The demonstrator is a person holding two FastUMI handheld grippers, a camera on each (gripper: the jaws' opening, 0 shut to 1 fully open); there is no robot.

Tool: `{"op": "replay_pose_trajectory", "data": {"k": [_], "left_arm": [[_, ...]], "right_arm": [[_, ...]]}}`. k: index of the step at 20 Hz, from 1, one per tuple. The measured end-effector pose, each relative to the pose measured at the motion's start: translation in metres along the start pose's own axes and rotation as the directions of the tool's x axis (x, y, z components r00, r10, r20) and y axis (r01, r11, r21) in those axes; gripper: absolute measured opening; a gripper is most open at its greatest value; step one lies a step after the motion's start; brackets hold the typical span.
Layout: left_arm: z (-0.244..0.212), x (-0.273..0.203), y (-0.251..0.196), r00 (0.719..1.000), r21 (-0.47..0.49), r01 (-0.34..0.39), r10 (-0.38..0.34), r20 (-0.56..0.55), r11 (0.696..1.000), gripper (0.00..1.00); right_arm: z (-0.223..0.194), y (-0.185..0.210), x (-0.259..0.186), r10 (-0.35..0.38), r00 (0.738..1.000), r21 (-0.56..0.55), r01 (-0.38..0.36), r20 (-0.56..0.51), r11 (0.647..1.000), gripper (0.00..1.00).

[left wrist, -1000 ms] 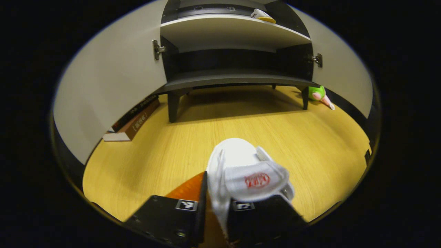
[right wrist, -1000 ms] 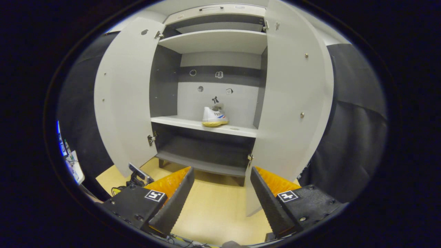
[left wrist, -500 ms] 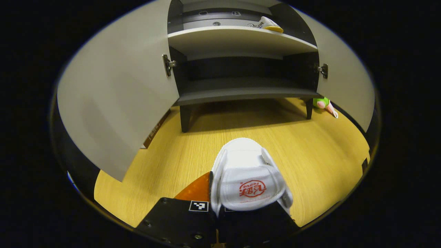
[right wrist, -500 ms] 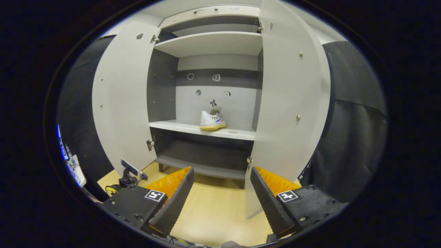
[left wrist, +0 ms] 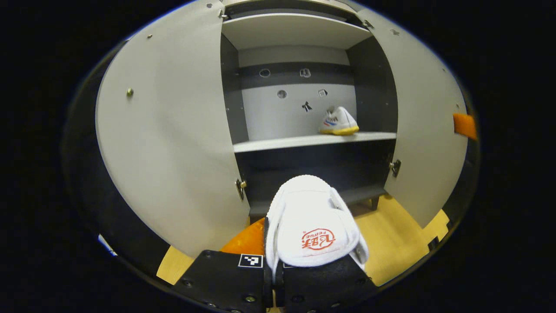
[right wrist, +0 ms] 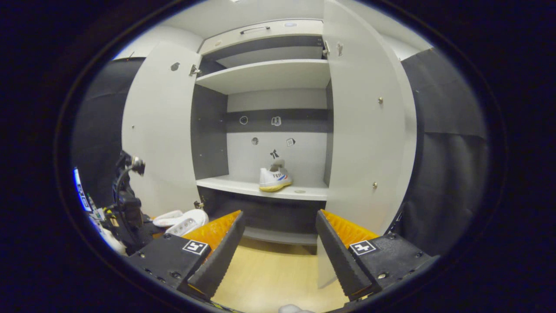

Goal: Grab one shoe with the right hand and put it into the shoe cabinet, grab the other shoe with the left hand and put it into the shoe cabinet; then close the right door with the right hand and the left door with the left hand.

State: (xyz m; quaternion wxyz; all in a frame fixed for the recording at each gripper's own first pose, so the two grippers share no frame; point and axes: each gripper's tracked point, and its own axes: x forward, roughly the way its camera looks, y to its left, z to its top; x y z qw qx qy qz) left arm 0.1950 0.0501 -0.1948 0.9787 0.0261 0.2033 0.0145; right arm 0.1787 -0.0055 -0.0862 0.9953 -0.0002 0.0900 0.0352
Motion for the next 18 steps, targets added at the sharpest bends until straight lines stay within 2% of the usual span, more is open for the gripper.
{"op": "replay_pose_trajectory", "data": {"k": [6, 10, 14, 18], "left_arm": [[0.108, 0.027, 0.004, 0.987, -0.013, -0.045, 0.047, 0.157, 0.999, 0.12], [0.166, 0.072, 0.002, 0.971, -0.006, -0.045, 0.045, 0.236, 0.999, 0.11], [0.207, 0.128, 0.001, 0.963, -0.029, -0.067, 0.072, 0.258, 0.997, 0.12], [0.232, 0.185, -0.006, 0.964, -0.037, -0.072, 0.079, 0.253, 0.997, 0.11]], "right_arm": [[0.011, 0.019, 0.008, 0.066, 0.997, -0.022, -0.065, 0.041, 0.998, 1.0], [0.016, 0.028, 0.014, 0.094, 0.994, -0.025, -0.092, 0.06, 0.995, 1.0], [0.007, 0.028, 0.017, 0.099, 0.994, -0.006, -0.099, 0.035, 0.995, 1.0], [0.001, 0.018, 0.018, 0.067, 0.998, 0.001, -0.067, 0.009, 0.998, 1.0]]}}
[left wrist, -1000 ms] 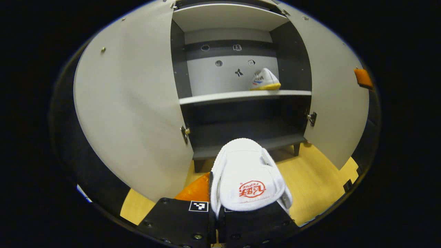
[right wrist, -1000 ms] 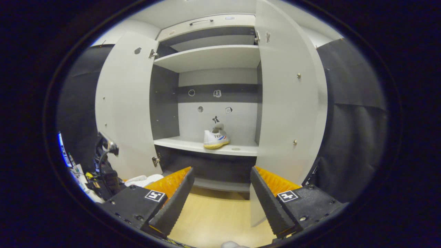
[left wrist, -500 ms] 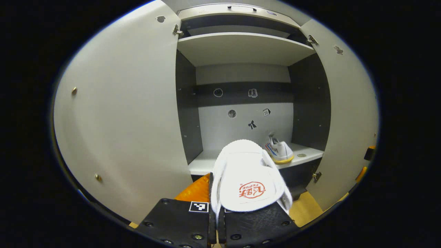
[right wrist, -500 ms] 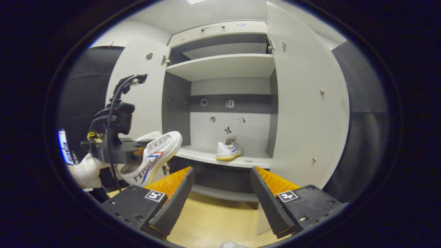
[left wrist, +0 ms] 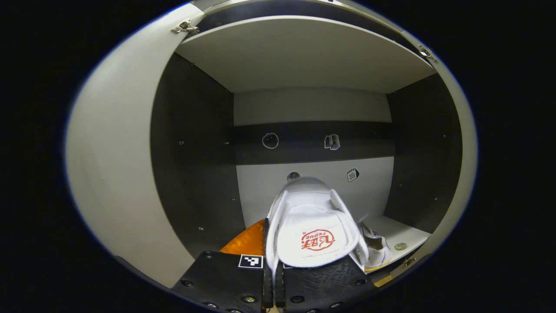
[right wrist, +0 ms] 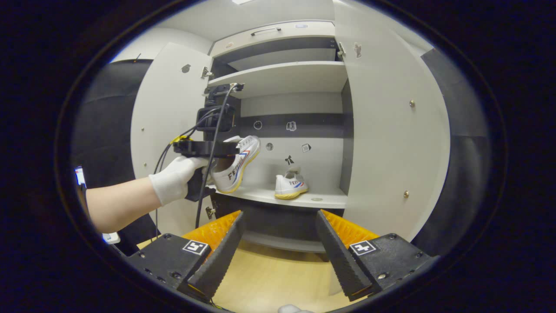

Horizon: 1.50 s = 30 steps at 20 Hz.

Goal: Grab one shoe with the right hand and put it into the shoe cabinet, grab the other shoe with the left hand and put it into the shoe cabinet; then close the right door with the right hand and the left door with the left hand.

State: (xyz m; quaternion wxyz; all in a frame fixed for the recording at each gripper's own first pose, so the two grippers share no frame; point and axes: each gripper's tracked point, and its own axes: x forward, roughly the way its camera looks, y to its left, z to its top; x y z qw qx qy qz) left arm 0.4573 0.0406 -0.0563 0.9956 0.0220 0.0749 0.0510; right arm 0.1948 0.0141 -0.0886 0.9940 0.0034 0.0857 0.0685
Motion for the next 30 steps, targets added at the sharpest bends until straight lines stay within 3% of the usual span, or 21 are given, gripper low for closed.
{"op": "replay_pose_trajectory", "data": {"k": [6, 9, 11, 13, 14, 16, 17, 18, 19, 20, 21, 24, 30], "left_arm": [[-0.041, 0.058, -0.009, 0.996, 0.05, -0.015, 0.02, -0.091, 0.999, 0.11], [-0.07, 0.067, -0.007, 0.981, 0.07, -0.016, 0.03, -0.193, 0.997, 0.12], [-0.076, 0.073, -0.002, 0.971, 0.094, -0.023, 0.045, -0.235, 0.995, 0.16], [-0.083, 0.071, -0.009, 0.963, 0.076, 0.011, 0.01, -0.269, 0.997, 0.2], [-0.093, 0.073, -0.011, 0.953, 0.068, 0.025, -0.003, -0.302, 0.997, 0.16], [-0.106, 0.067, -0.009, 0.933, 0.076, 0.03, -0.001, -0.361, 0.997, 0.19], [-0.1, 0.067, -0.01, 0.941, 0.086, 0.044, -0.012, -0.339, 0.995, 0.18], [-0.094, 0.069, -0.008, 0.949, 0.085, 0.043, -0.014, -0.316, 0.995, 0.1], [-0.085, 0.066, -0.009, 0.956, 0.072, 0.057, -0.033, -0.291, 0.996, 0.17], [-0.08, 0.067, -0.008, 0.962, 0.067, 0.048, -0.027, -0.273, 0.997, 0.48], [-0.073, 0.06, -0.004, 0.967, 0.064, 0.039, -0.021, -0.254, 0.997, 0.45], [-0.061, 0.054, 0.002, 0.975, 0.061, 0.028, -0.014, -0.221, 0.998, 0.96], [-0.039, 0.031, 0.001, 0.988, 0.053, 0.023, -0.015, -0.155, 0.998, 0.96]], "right_arm": [[-0.008, -0.018, -0.014, -0.063, 0.998, -0.006, 0.063, -0.032, 0.998, 1.0], [-0.012, -0.024, -0.019, -0.079, 0.996, 0.004, 0.079, -0.048, 0.997, 1.0], [-0.014, -0.025, -0.019, -0.079, 0.995, 0.016, 0.08, -0.058, 0.997, 1.0], [-0.016, -0.023, -0.018, -0.075, 0.995, 0.021, 0.077, -0.069, 0.997, 1.0], [-0.016, -0.022, -0.018, -0.071, 0.995, 0.023, 0.073, -0.071, 0.997, 1.0], [-0.014, -0.02, -0.018, -0.066, 0.995, 0.025, 0.067, -0.07, 0.997, 1.0], [-0.015, -0.02, -0.019, -0.065, 0.995, 0.024, 0.067, -0.071, 0.997, 1.0], [-0.016, -0.02, -0.019, -0.067, 0.995, 0.024, 0.068, -0.072, 0.997, 1.0], [-0.016, -0.02, -0.019, -0.066, 0.995, 0.024, 0.068, -0.073, 0.997, 1.0], [-0.016, -0.02, -0.019, -0.066, 0.995, 0.025, 0.068, -0.072, 0.997, 1.0], [-0.015, -0.02, -0.019, -0.066, 0.995, 0.026, 0.068, -0.072, 0.997, 1.0], [-0.01, -0.019, -0.018, -0.062, 0.996, 0.03, 0.064, -0.062, 0.997, 1.0], [0.001, -0.019, -0.021, -0.063, 0.998, 0.011, 0.063, -0.028, 0.998, 1.0]]}}
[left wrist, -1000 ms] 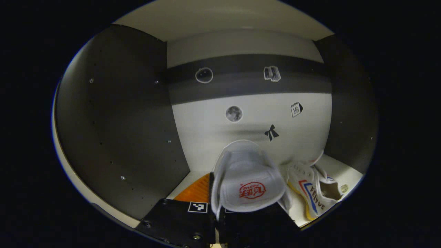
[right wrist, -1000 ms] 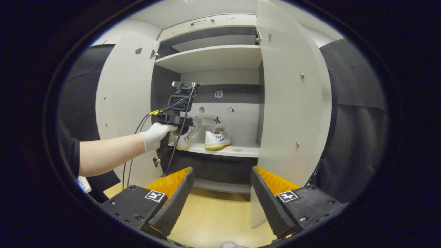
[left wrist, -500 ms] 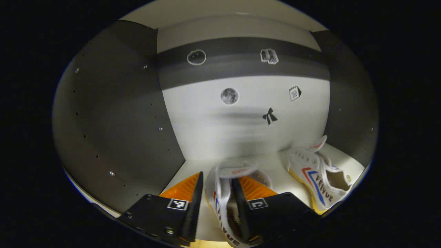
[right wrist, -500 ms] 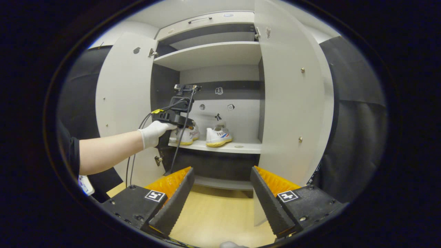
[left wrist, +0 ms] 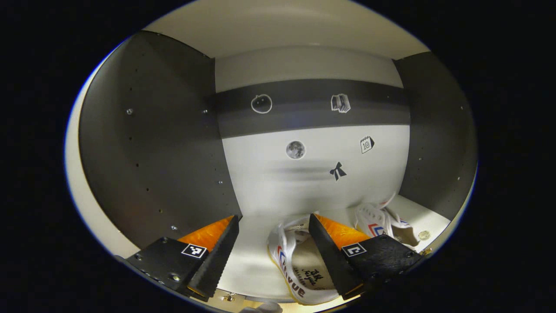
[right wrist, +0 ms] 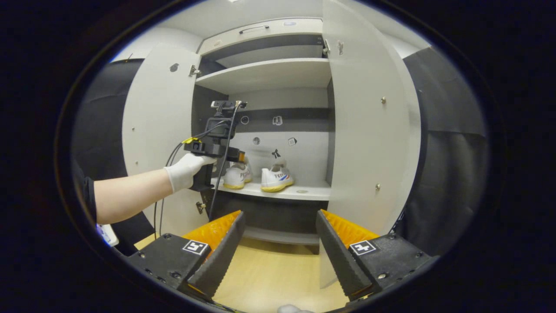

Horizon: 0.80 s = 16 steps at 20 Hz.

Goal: Grab one shoe with the right hand and put it into the shoe cabinet, grab the other shoe with the left hand and put it into the shoe cabinet; then close the right door with the right hand and the left door with the left hand.

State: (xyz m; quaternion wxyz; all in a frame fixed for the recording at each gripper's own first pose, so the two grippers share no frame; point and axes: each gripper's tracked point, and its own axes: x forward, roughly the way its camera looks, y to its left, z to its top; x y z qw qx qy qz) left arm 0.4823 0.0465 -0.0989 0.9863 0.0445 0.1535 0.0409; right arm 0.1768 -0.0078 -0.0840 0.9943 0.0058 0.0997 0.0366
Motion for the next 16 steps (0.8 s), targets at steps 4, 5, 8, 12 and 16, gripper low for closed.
{"op": "replay_pose_trajectory", "data": {"k": [4, 5, 8, 12, 16], "left_arm": [[0.02, -0.044, -0.002, 0.996, 0.021, 0.006, -0.008, 0.087, 1.0, 0.97], [0.025, -0.061, -0.001, 0.993, 0.023, 0.007, -0.01, 0.114, 1.0, 0.96], [0.043, -0.118, 0.002, 0.979, 0.019, 0.026, -0.03, 0.201, 0.999, 1.0], [0.058, -0.197, 0.001, 0.959, 0.013, 0.09, -0.09, 0.27, 0.996, 0.96], [0.062, -0.286, 0.0, 0.936, 0.018, 0.137, -0.135, 0.326, 0.99, 0.96]], "right_arm": [[0.013, -0.007, -0.006, -0.021, 0.999, -0.017, 0.022, 0.05, 1.0, 1.0], [0.017, -0.008, -0.009, -0.029, 0.998, -0.011, 0.029, 0.059, 1.0, 1.0], [0.027, -0.009, -0.025, -0.052, 0.995, 0.003, 0.052, 0.083, 0.999, 1.0], [0.036, -0.011, -0.06, -0.113, 0.988, -0.014, 0.115, 0.104, 0.993, 1.0], [0.039, -0.024, -0.098, -0.175, 0.978, -0.002, 0.176, 0.111, 0.984, 1.0]]}}
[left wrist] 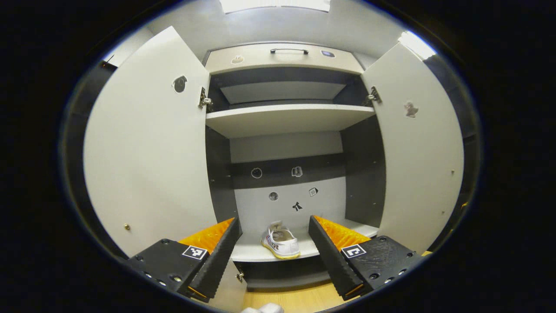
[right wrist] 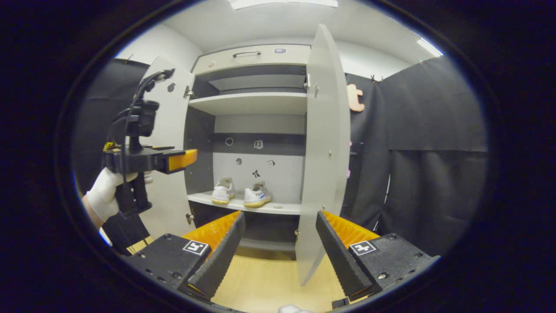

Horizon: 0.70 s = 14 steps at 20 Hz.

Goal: Grab one shoe with the right hand and put it into the shoe cabinet, grab the other shoe with the left hand and put it into the shoe cabinet; then close the right door with the right hand and the left door with the left hand.

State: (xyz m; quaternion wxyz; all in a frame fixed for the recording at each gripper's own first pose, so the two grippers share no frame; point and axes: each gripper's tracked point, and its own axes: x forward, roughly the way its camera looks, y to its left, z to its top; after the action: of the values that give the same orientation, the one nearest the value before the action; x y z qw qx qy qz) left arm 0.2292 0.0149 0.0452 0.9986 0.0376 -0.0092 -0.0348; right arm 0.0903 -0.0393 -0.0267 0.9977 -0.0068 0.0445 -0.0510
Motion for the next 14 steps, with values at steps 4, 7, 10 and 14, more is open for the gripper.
{"op": "replay_pose_trajectory", "data": {"k": [4, 7, 10, 14], "left_arm": [[-0.021, -0.06, -0.012, 0.999, 0.004, 0.027, -0.027, -0.036, 1.0, 0.96], [-0.047, -0.095, -0.012, 0.997, -0.001, 0.017, -0.017, -0.081, 1.0, 0.96], [-0.07, -0.121, -0.008, 0.994, -0.029, -0.024, 0.021, -0.111, 0.999, 0.96], [-0.074, -0.129, -0.011, 0.992, -0.029, -0.07, 0.067, -0.103, 0.997, 0.96]], "right_arm": [[0.007, -0.041, -0.026, -0.08, 0.997, 0.008, 0.08, 0.02, 0.997, 1.0], [0.009, -0.077, -0.033, -0.129, 0.991, 0.023, 0.128, 0.028, 0.991, 1.0], [0.008, -0.113, -0.023, -0.16, 0.987, 0.034, 0.159, 0.018, 0.987, 1.0], [0.003, -0.142, 0.01, -0.133, 0.991, 0.047, 0.134, -0.015, 0.99, 1.0]]}}
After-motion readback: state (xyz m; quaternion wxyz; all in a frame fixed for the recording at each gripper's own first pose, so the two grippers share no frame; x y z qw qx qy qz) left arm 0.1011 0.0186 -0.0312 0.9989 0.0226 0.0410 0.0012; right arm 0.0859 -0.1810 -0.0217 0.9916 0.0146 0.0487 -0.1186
